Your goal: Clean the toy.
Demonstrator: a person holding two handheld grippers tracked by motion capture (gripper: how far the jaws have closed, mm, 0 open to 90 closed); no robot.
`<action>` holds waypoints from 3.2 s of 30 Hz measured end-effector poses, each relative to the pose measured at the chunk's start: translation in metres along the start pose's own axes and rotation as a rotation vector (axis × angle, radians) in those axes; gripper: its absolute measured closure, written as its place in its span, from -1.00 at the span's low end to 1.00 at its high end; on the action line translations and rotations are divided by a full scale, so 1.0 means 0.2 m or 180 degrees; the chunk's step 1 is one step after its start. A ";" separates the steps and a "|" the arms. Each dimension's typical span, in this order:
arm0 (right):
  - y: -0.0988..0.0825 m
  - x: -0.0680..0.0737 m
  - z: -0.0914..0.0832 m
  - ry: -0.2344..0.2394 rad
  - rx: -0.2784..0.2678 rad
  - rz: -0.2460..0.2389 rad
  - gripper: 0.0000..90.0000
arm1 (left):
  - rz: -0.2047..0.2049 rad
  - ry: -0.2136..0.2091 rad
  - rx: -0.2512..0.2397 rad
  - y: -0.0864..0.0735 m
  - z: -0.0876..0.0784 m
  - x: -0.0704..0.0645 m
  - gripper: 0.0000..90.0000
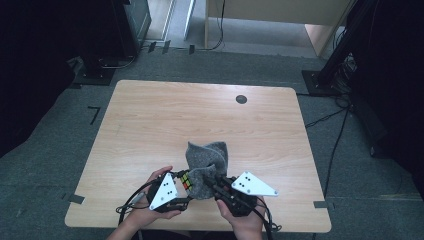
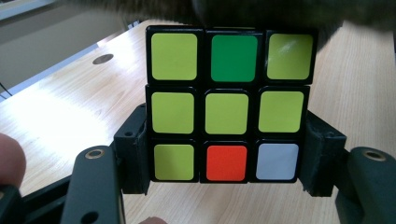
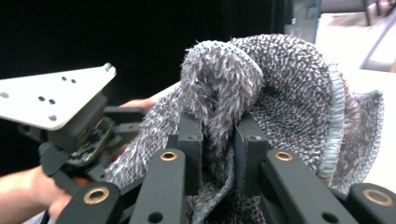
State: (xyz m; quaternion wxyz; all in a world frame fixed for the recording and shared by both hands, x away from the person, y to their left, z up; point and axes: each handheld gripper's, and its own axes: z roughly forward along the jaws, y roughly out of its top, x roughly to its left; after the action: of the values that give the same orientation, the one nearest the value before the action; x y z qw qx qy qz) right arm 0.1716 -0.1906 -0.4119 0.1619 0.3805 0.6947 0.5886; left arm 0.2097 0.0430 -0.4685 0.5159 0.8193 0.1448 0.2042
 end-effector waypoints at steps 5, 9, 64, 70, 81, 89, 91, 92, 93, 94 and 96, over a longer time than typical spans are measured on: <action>-0.03 -0.04 0.02 -0.0079 0.0058 0.0049 0.70 | 0.0005 0.0025 -0.0006 0.00 -0.01 0.00 -0.24; -0.05 -0.10 0.01 -0.0350 0.0128 -0.0035 0.69 | -0.0015 0.0025 -0.0030 0.00 -0.01 0.01 -0.25; -0.06 -0.17 0.00 0.0091 -0.0057 0.0687 0.74 | -0.0611 -0.0381 -0.0631 0.03 -0.11 0.10 -0.24; -0.10 -0.16 0.03 0.0197 0.0056 0.0741 0.77 | -0.0669 -0.0387 -0.0670 0.03 -0.11 0.11 -0.24; -0.10 -0.19 0.03 0.0195 0.0047 0.0780 0.77 | -0.0736 -0.0353 -0.0731 0.04 -0.14 0.15 -0.24; -0.08 -0.16 0.00 0.0249 -0.0156 0.0776 0.78 | -0.0729 -0.0415 -0.0689 0.04 -0.12 0.12 -0.24; -0.10 -0.16 0.03 0.0283 -0.0077 0.0804 0.79 | -0.0750 -0.0418 -0.0690 0.03 -0.12 0.13 -0.24; -0.11 -0.16 0.04 0.0303 -0.0023 0.0795 0.79 | -0.0762 -0.0418 -0.0704 0.03 -0.13 0.14 -0.25; -0.12 -0.16 0.05 0.0326 0.0033 0.0792 0.79 | -0.0787 -0.0412 -0.0727 0.03 -0.13 0.14 -0.24; -0.12 -0.16 0.05 0.0346 0.0075 0.0781 0.79 | -0.0802 -0.0402 -0.0746 0.04 -0.14 0.15 -0.24; -0.12 -0.16 0.06 0.0334 0.0117 0.0721 0.78 | -0.0798 -0.0331 -0.0790 0.05 -0.16 0.17 -0.24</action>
State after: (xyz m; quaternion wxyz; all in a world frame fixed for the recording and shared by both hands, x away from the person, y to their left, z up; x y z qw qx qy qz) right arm 0.1929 -0.2055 -0.4453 0.0509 0.4281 0.6655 0.6093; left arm 0.2235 0.0793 -0.4407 0.6412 0.7343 0.1925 0.1119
